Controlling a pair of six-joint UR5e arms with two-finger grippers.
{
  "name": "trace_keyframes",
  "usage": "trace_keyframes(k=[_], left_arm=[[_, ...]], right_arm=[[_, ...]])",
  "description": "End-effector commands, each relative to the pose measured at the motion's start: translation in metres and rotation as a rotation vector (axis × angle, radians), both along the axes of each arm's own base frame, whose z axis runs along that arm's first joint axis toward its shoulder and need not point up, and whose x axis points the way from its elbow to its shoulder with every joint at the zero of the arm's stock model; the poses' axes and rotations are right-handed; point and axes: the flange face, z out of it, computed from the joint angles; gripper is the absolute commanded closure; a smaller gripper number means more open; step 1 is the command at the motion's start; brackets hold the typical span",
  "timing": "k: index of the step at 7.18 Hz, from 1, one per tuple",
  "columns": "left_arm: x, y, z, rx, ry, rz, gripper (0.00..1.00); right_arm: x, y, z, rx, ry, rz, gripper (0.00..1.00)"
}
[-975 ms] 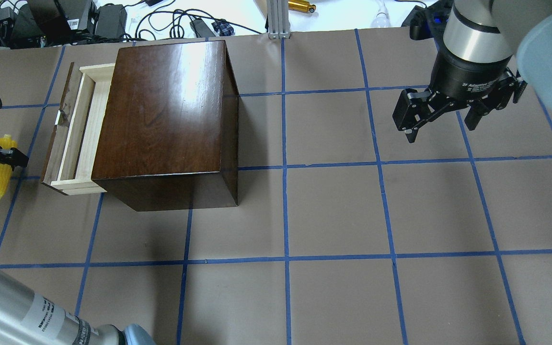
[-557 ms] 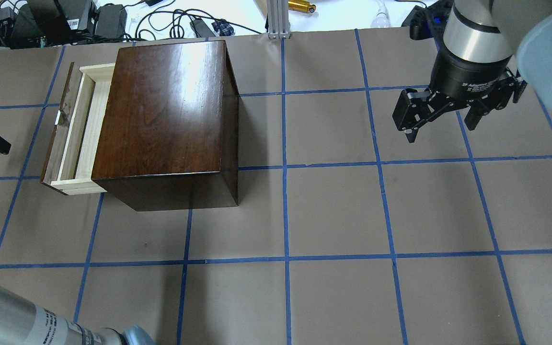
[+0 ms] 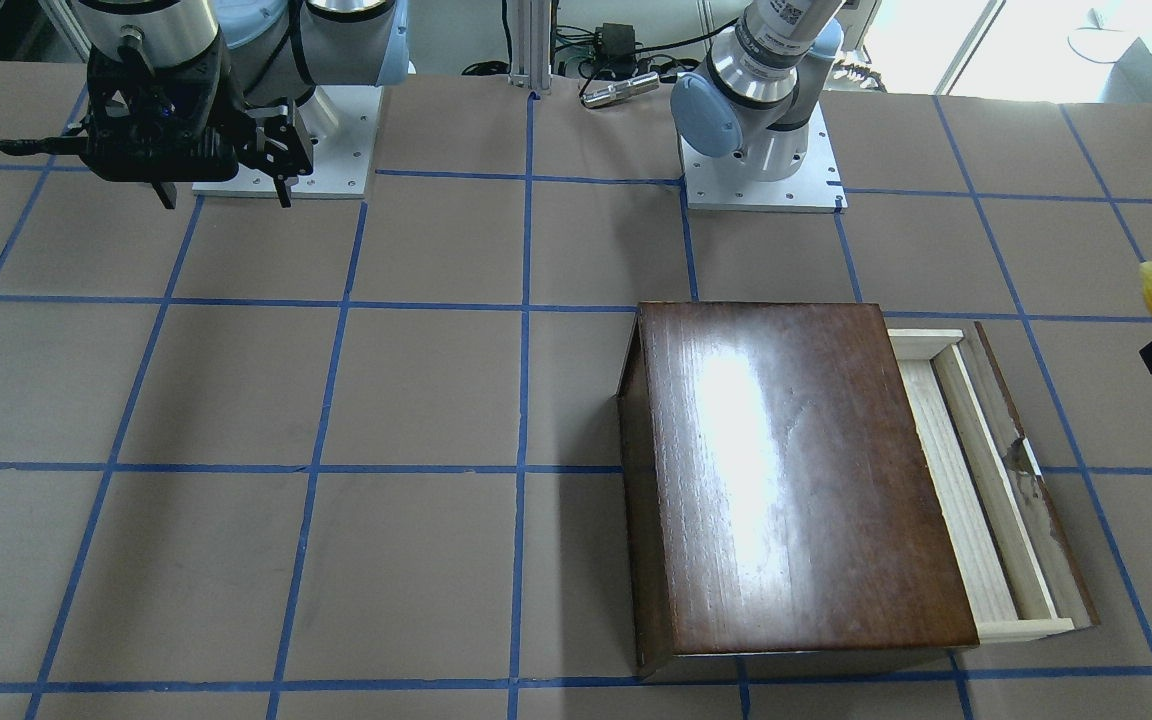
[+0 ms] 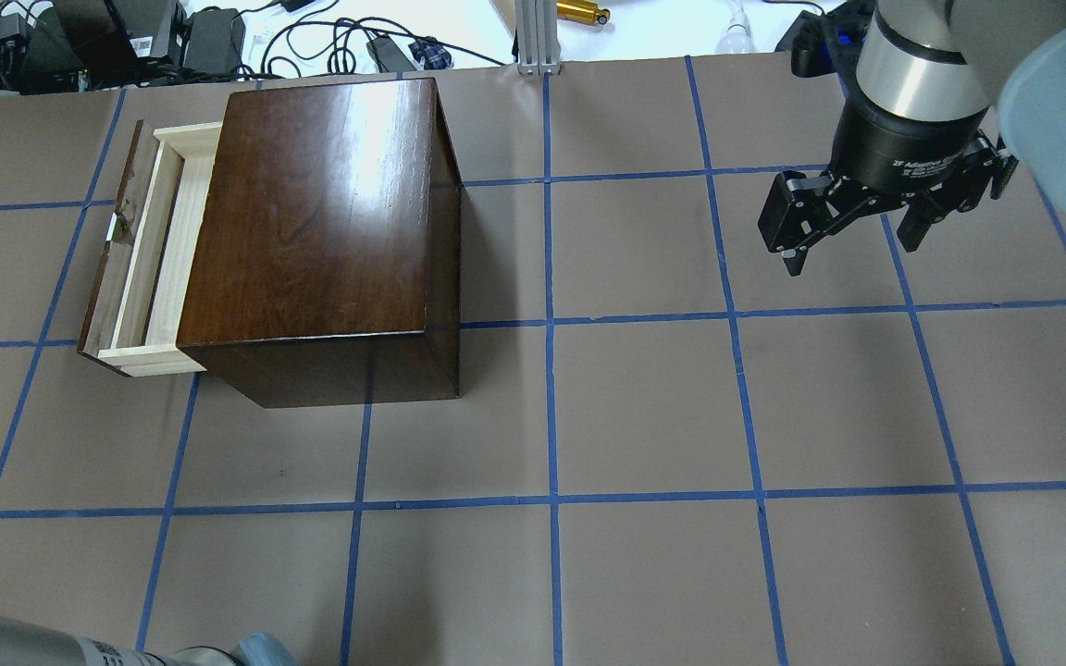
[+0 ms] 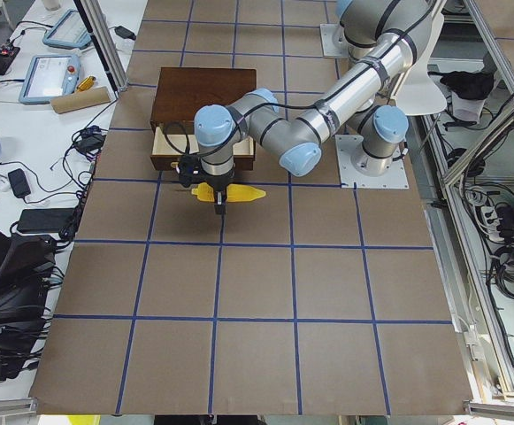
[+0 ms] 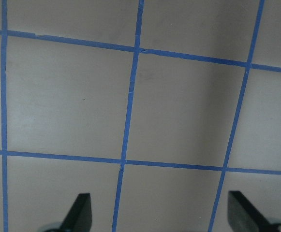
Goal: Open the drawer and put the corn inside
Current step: 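Carry the corn over the open drawer with the left gripper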
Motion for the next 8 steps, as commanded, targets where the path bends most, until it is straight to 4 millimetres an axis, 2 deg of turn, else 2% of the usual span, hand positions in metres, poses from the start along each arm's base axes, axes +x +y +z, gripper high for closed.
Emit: trace_keyframes(k=[1,3,5,6,8], left_arm=[[-0.034,-0.008,0.012,-0.013,-0.003,-0.033,1.00],[-0.125,-0.047,0.011,-0.057,0.066,-0.101,1.00],[-0.198,-0.069,0.005,-0.048,0.074,-0.055,1.00],[-0.215,-0.071,-0.001,-0.037,0.082,-0.059,1.00],[-0.216,-0.073,-0.014,-0.015,0.089,-0.057,1.00]], right_arm=[[0.000,0.000,0.000,-0.001,0.001,0.000,0.00],[0.000,0.000,0.000,0.000,-0.001,0.000,0.00],[0.000,0.000,0.000,0.001,-0.001,0.000,0.00],[0.000,0.000,0.000,0.000,-0.001,0.000,0.00],[0.000,0.000,0.000,0.001,-0.001,0.000,0.00]])
